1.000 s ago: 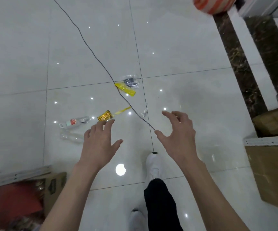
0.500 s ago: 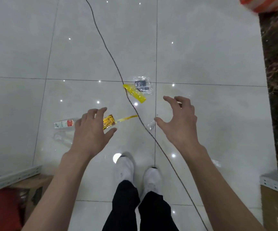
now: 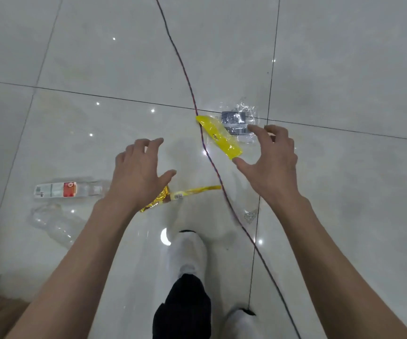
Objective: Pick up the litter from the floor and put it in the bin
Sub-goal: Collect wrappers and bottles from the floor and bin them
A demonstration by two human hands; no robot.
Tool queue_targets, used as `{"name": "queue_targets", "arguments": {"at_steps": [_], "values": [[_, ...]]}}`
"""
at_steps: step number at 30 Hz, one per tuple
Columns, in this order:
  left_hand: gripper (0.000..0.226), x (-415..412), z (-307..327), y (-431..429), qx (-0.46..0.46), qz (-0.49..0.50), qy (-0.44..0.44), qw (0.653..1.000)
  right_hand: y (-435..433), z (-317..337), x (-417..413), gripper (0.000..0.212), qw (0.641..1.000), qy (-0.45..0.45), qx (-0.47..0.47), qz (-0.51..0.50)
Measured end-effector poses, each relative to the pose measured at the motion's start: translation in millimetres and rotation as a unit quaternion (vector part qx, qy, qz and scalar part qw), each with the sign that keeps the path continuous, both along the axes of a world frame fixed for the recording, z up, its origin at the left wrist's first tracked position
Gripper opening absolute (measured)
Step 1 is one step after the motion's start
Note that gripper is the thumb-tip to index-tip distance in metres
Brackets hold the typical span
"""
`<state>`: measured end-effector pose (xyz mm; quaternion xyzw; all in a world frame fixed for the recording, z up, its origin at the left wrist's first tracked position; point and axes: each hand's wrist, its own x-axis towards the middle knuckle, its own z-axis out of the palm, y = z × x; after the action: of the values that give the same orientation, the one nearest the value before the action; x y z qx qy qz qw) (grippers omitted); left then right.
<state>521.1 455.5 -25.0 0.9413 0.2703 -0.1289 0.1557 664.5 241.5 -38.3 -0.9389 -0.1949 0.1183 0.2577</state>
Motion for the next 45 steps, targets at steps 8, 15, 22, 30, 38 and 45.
{"name": "queue_targets", "arguments": {"at_steps": [8, 15, 22, 30, 38, 45], "values": [[0.073, 43, -132, 27, 0.023, -0.031, -0.024, 0.999, 30, -140, 44, 0.072, 0.999, -0.016, -0.036, 0.009], [0.073, 109, -177, 17, 0.024, -0.086, -0.069, 0.994, 48, -181, 83, 0.067, 0.999, -0.042, -0.019, 0.006], [0.076, 157, -209, 0, 0.015, -0.12, -0.083, 0.989, 58, -207, 107, 0.06, 0.998, -0.055, -0.02, 0.002], [0.086, 175, -235, 1, 0.036, -0.14, -0.054, 0.988, 62, -230, 128, 0.067, 0.999, -0.028, -0.037, 0.01], [0.074, 175, -234, 2, -0.036, -0.106, -0.091, 0.99, 61, -232, 130, 0.072, 0.997, -0.029, -0.07, 0.019], [0.043, 167, -225, 4, -0.066, -0.08, -0.134, 0.986, 63, -232, 123, 0.053, 0.995, -0.064, -0.07, 0.009]]}}
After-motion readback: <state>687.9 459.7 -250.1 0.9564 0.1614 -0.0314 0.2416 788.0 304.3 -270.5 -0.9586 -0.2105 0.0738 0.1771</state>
